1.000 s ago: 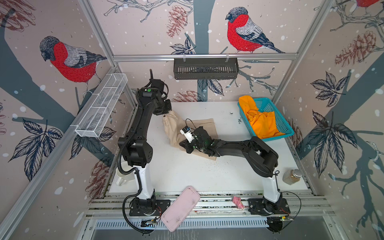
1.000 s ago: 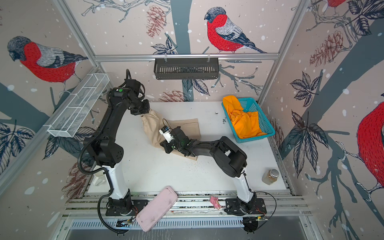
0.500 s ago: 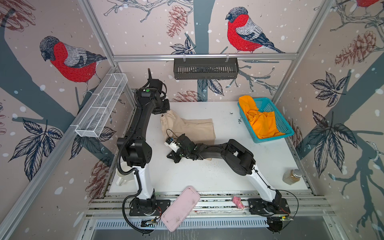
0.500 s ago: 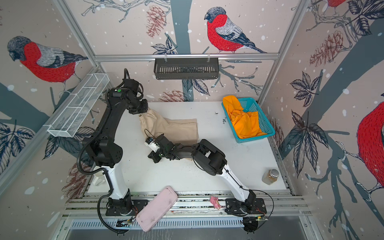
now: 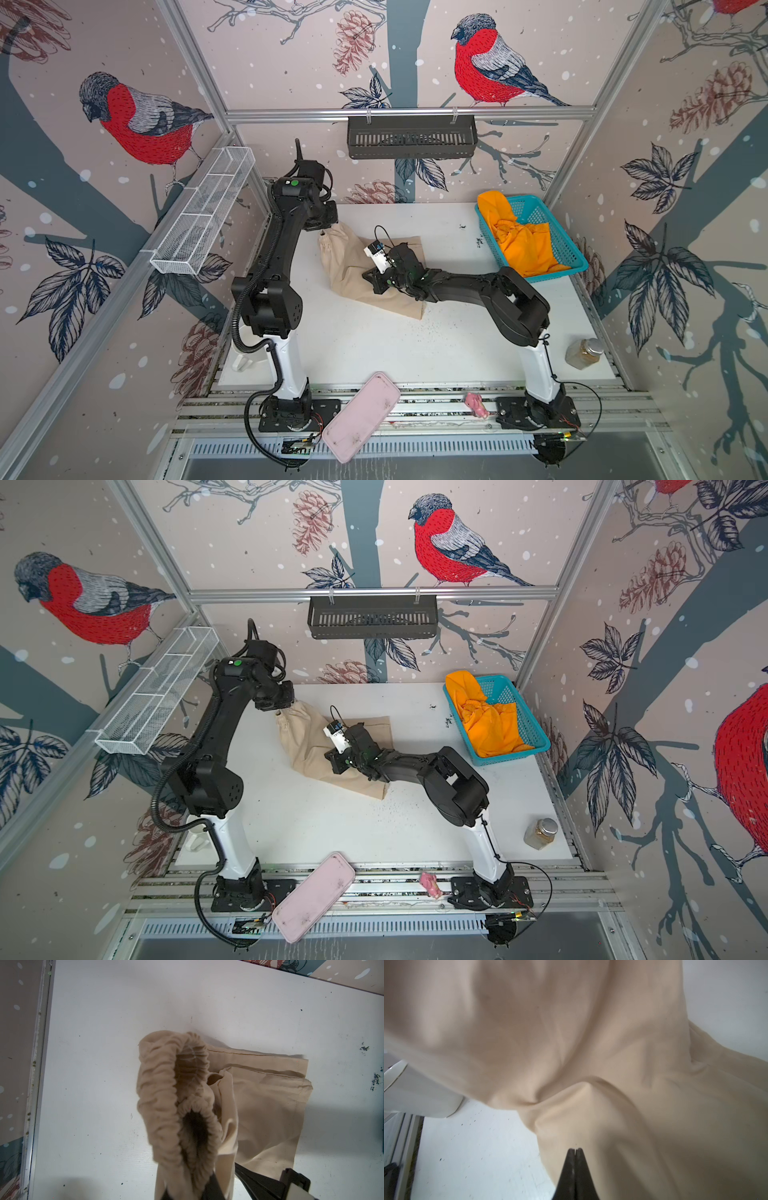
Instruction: Fold and stack the shorts
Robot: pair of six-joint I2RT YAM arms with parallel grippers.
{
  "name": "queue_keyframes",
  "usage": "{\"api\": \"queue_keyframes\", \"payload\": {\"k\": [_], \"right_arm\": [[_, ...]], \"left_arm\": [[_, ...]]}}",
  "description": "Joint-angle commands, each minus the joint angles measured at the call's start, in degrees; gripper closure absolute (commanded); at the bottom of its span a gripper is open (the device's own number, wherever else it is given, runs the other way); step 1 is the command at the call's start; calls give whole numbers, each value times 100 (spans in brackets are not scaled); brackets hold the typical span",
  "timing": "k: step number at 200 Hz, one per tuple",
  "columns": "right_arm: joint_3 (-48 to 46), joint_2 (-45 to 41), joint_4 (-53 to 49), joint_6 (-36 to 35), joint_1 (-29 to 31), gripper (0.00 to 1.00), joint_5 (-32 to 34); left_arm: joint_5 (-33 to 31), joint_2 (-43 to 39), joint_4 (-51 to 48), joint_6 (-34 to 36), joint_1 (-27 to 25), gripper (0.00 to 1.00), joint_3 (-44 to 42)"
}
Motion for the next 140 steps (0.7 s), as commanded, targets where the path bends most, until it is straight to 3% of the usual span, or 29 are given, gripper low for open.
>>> {"api": "queue_keyframes", "payload": {"k": [1,30,79,104,122,140], "right_arm": [[382,334,224,86,43,97,88],[1175,1019,-159,43,191,98,394],[2782,2254,-816,-90,688,98,82],[3239,2392,-961,-58,834,98,16],[2881,2051,-725,182,664,83,-46],[1940,1352,-287,444,349,65,-13]], "left_arm": [[-43,-93,30,50,7,100,39],[-244,-107,4,52,16,100,27],[-762,-118,-78,11,42,100,32],[-934,-155,-104,70,42,100,-30],[-879,-153,-97,140,42,100,10],[-492,-138,-85,195,25,100,9]]}}
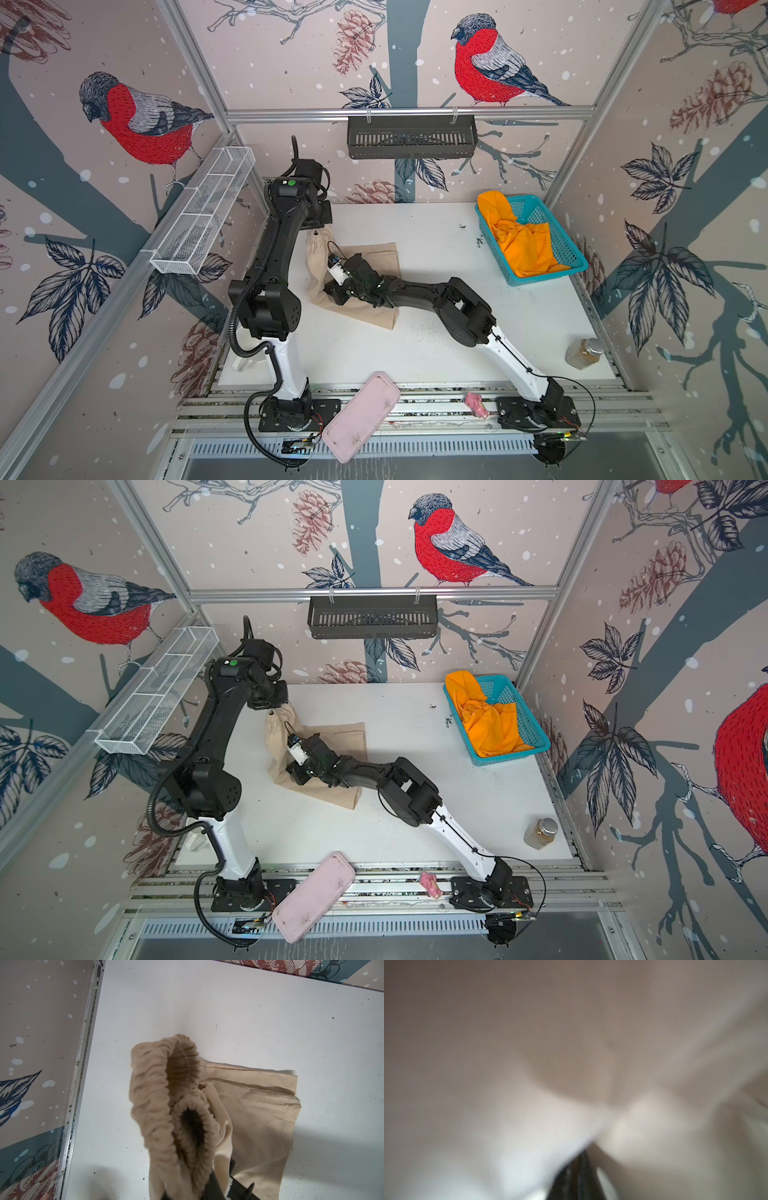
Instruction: Fold and stack the shorts
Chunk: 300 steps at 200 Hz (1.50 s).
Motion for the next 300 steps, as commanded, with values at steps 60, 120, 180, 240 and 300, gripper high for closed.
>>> {"api": "queue_keyframes", "payload": {"k": [60,120,180,240,300], "right_arm": [[-5021,-3660,1123,440,-1088,64,739],[-6663,-4470,1300,866,-1323,72,1041],[-6668,-4221,1540,1090,-1388,63,840],[-6701,-4275,1440,1148,-1389,51,860],[-6989,-5520,630,1077,-1939,36,1212]], "left_arm": [[178,-166,252,-18,-945,100,-617],[375,-703,1404,-419,-1861,100,-2132],[605,-872,3015,-997,-2647,100,-3877],[898,-707,3862,-1162,-3135,78,-4133],[359,-762,3369,-804,-3285,3,-3669]]}}
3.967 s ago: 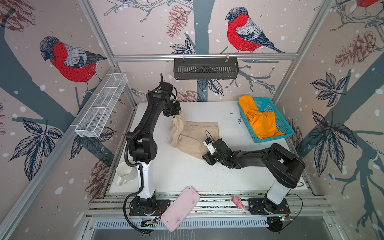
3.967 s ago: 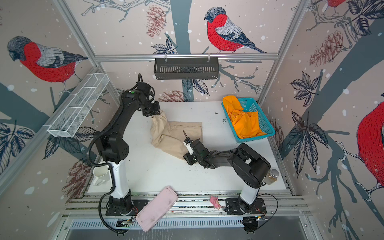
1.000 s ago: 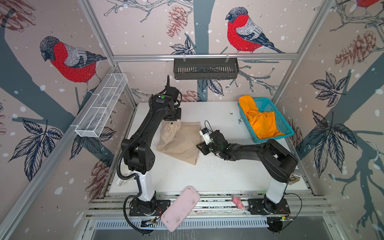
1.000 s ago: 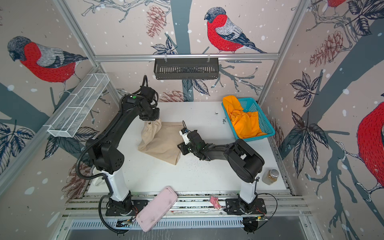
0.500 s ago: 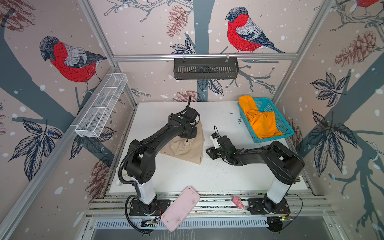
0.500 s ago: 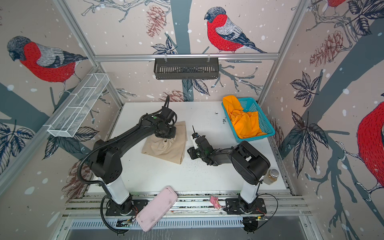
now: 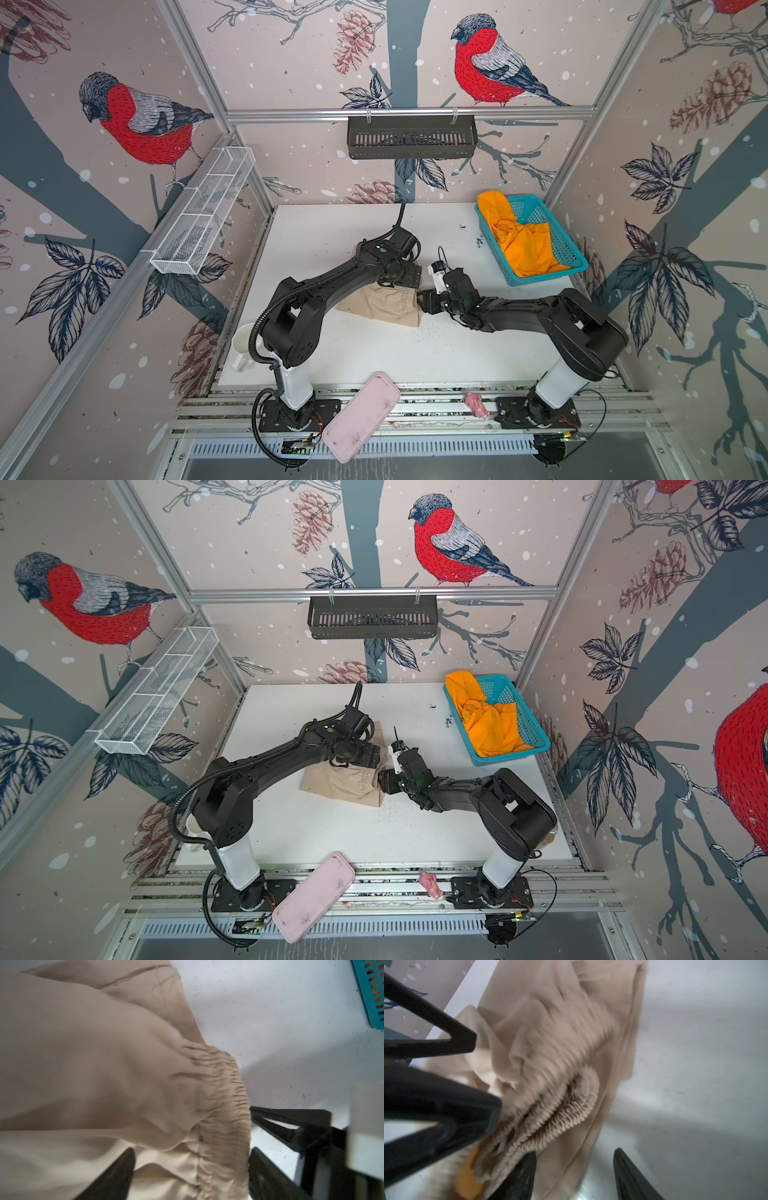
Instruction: Fold and stack the shorts
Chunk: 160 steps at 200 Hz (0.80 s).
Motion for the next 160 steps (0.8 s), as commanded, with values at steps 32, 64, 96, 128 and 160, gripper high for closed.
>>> {"api": "queue_keyframes", "payload": {"k": [32,64,96,128,160], "right_arm": [[500,-844,-1166,-556,-381,35,99],[1398,-582,-1377,-1029,50,39,-65],[1928,191,-1643,-1271,444,57,40],[1630,774,-1897,-1346,473,56,110],[1524,1185,-2101,-1376,649,49,148]], "left_arm": [[-910,-214,-580,217,59,3,1224],[-1394,-533,-756,50,534,3,1062],[-1239,-1254,-235,-102,1158,3,9],[-1220,-1862,344,-100,1360,3,-834],[-1234,-2015,389,-78,1506,3,-1095]]}}
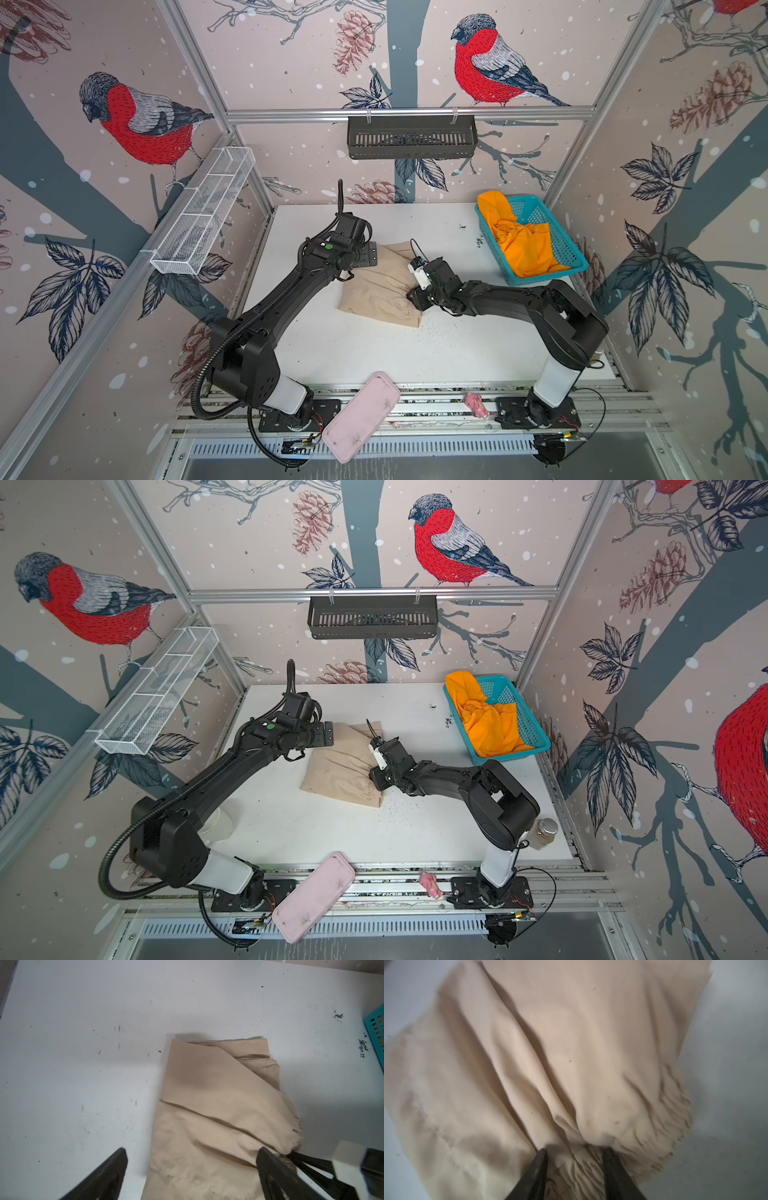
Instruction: Fold and stack the shorts
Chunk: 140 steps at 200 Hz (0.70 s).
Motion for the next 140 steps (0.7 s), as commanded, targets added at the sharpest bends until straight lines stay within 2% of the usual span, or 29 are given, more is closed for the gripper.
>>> {"api": "queue_keyframes", "payload": {"k": [1,49,71,107,114,125,131,140], "right_arm": [[-35,193,-250,-131,107,49,19],[447,1082,264,297,384,50,-133],[1197,1749,622,781,423,56,-191],[3075,2902,1118,1390,511,56,-213],[3340,2978,1272,1484,495,54,-145],[3611,2978,1588,1593,425,46,-107],[3748,2954,1699,1638,384,40,-140],[3912,2879,1849,1674,309,38,-224]], "left_arm": [[-89,-102,336,-54,86,3,-124],[-65,-246,396,-47,270,3,-349],[-124,-418,449,-33,427,3,-546],[-685,-633,494,45,574,3,-711],[-854,-616,455,14,581,3,-698],[-991,-596,405,-95,599,3,-704],[-946,-583,430,-172,622,3,-739],[-782,-578,527,-270,628,3,-826]]}}
